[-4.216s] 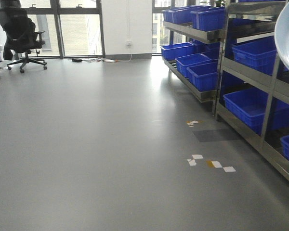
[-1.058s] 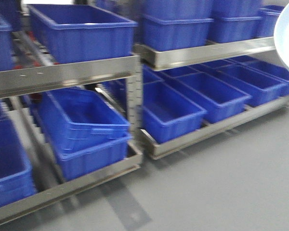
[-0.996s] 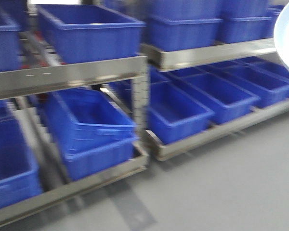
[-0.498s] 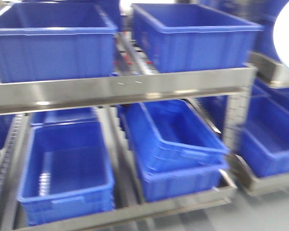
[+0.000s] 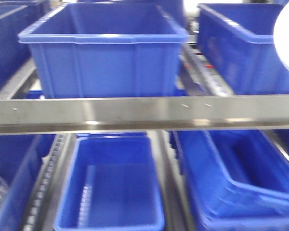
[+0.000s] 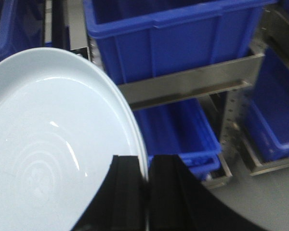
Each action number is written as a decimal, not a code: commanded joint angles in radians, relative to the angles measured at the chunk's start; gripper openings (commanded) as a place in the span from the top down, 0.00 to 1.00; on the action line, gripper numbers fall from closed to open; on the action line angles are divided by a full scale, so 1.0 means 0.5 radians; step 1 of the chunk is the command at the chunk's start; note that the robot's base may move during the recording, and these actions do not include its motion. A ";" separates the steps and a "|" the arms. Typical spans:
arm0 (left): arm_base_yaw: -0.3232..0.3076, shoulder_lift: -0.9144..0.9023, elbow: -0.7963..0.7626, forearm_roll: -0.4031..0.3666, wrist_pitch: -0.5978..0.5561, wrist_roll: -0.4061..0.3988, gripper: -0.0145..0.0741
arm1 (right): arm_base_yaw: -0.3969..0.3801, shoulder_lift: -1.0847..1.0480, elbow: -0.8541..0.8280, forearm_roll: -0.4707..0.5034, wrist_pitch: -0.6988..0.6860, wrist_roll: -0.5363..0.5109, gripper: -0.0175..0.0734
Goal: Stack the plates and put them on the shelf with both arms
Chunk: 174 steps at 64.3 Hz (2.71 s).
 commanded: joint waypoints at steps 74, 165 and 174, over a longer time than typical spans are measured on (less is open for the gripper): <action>0.003 0.003 -0.060 0.018 -0.125 -0.018 0.73 | -0.008 0.005 -0.059 -0.008 -0.191 -0.004 0.75; 0.003 0.003 -0.060 0.018 -0.125 -0.018 0.73 | 0.068 0.825 -0.444 0.491 -0.770 -0.004 0.75; 0.003 0.003 -0.060 0.018 -0.125 -0.018 0.73 | 0.284 1.223 -0.731 0.506 -0.791 -0.004 0.75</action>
